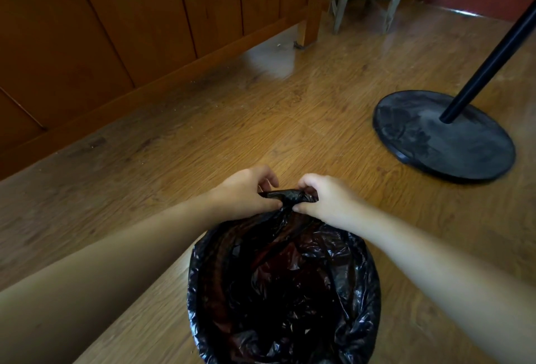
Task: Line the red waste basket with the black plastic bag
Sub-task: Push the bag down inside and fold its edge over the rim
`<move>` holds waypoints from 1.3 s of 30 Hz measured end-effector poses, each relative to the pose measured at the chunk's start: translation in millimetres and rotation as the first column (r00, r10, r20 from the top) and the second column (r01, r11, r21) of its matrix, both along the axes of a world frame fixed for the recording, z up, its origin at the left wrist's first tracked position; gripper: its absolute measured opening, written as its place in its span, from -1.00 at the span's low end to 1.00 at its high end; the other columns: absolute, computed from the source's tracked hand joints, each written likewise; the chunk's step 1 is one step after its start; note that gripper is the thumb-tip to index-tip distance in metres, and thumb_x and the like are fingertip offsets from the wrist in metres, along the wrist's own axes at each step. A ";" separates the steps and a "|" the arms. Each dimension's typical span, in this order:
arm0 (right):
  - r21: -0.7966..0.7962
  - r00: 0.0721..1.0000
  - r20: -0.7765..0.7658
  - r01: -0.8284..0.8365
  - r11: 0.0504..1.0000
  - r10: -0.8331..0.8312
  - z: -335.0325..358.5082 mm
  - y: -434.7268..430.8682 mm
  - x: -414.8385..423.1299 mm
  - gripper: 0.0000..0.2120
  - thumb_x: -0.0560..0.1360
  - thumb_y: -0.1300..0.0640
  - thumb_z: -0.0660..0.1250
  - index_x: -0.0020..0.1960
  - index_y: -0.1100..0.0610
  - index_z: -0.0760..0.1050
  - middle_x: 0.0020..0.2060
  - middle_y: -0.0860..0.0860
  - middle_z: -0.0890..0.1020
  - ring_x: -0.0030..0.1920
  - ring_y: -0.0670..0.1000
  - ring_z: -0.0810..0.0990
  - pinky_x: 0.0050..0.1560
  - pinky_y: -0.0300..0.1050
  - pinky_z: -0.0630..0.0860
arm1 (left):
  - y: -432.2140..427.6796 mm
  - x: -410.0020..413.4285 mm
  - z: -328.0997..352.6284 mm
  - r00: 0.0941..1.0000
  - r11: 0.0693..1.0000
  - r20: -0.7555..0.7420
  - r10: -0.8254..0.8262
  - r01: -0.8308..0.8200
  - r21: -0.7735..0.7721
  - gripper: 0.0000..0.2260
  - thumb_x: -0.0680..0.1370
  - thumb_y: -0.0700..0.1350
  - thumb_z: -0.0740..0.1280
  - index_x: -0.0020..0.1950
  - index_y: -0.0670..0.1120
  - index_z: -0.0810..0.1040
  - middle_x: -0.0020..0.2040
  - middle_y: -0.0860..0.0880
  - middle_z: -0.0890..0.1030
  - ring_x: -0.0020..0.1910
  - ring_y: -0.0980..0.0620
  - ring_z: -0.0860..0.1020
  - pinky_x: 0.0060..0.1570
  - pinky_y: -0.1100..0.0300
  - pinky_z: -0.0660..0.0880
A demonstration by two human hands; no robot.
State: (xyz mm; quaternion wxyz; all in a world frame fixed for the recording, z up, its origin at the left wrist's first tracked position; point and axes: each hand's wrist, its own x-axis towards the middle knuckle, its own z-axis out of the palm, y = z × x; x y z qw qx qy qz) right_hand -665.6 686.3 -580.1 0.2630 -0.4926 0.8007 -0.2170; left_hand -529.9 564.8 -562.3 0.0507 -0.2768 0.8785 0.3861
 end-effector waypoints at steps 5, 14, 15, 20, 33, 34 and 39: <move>-0.100 0.995 0.095 -0.006 0.995 0.015 4.0 3.2 1.4 -0.73 0.33 0.05 0.45 -0.06 -0.12 0.43 -0.13 -0.18 0.48 -0.12 -0.21 0.45 -0.17 -0.31 0.37 | 4.4 -1.0 -2.6 0.999 0.999 0.018 -0.033 0.033 -0.012 -0.93 0.47 -0.11 0.34 -0.08 -0.01 0.48 -0.20 0.02 0.53 -0.20 0.04 0.49 -0.30 0.23 0.39; 0.023 0.996 0.086 -0.012 1.000 0.010 -5.8 7.7 -10.9 -0.80 0.36 0.07 0.44 -0.12 -0.04 0.42 -0.16 -0.14 0.49 -0.13 -0.10 0.46 -0.23 -0.25 0.35 | -9.7 9.5 -12.0 0.998 0.999 0.051 0.029 -0.030 0.026 -0.80 0.48 -0.13 0.34 -0.26 0.10 0.38 -0.24 0.10 0.47 -0.27 0.13 0.45 -0.36 0.25 0.37; 0.040 0.997 0.081 -0.006 0.999 0.003 -7.0 8.1 -12.4 -0.80 0.37 0.07 0.44 -0.12 -0.03 0.42 -0.15 -0.13 0.50 -0.11 -0.08 0.47 -0.22 -0.22 0.36 | -11.9 10.9 -13.3 0.998 0.999 0.050 0.042 -0.044 0.031 -0.82 0.48 -0.12 0.34 -0.24 0.09 0.39 -0.24 0.09 0.47 -0.26 0.12 0.46 -0.36 0.24 0.38; 0.083 0.995 0.085 0.041 0.996 -0.048 -13.3 10.7 -18.3 -0.73 0.38 0.08 0.42 0.04 0.09 0.47 0.01 -0.02 0.52 -0.04 -0.03 0.47 -0.12 -0.16 0.35 | -20.7 15.0 -17.8 0.990 0.989 0.051 0.135 -0.138 0.061 -0.90 0.48 -0.13 0.34 -0.15 -0.03 0.42 -0.24 0.07 0.47 -0.26 0.09 0.44 -0.30 0.18 0.39; -0.056 0.972 0.071 0.230 0.972 -0.226 -12.8 14.1 -28.4 -0.58 0.42 0.14 0.38 0.24 0.02 0.37 0.22 0.01 0.46 0.21 -0.01 0.40 0.02 -0.15 0.30 | -39.8 21.9 -27.1 0.872 0.853 0.012 0.490 -0.482 0.201 -0.85 0.47 -0.20 0.36 -0.25 -0.04 0.44 -0.21 -0.09 0.53 -0.26 -0.03 0.51 -0.36 0.19 0.44; -0.066 0.967 0.072 0.248 0.967 -0.243 -13.3 14.6 -29.5 -0.60 0.43 0.17 0.36 0.23 0.02 0.38 0.23 0.02 0.46 0.21 -0.01 0.41 0.01 -0.16 0.30 | -41.2 22.0 -28.1 0.860 0.839 0.010 0.511 -0.501 0.215 -0.84 0.47 -0.20 0.36 -0.27 -0.03 0.44 -0.23 -0.08 0.53 -0.27 -0.01 0.51 -0.38 0.20 0.43; -0.087 0.963 0.076 0.264 0.961 -0.258 -16.7 16.2 -31.0 -0.59 0.43 0.18 0.36 0.25 0.05 0.38 0.24 0.05 0.46 0.24 0.01 0.40 0.04 -0.18 0.28 | -41.8 20.8 -29.9 0.830 0.801 0.006 0.558 -0.541 0.256 -0.85 0.47 -0.21 0.36 -0.25 -0.04 0.44 -0.23 -0.08 0.52 -0.28 -0.01 0.51 -0.41 0.21 0.43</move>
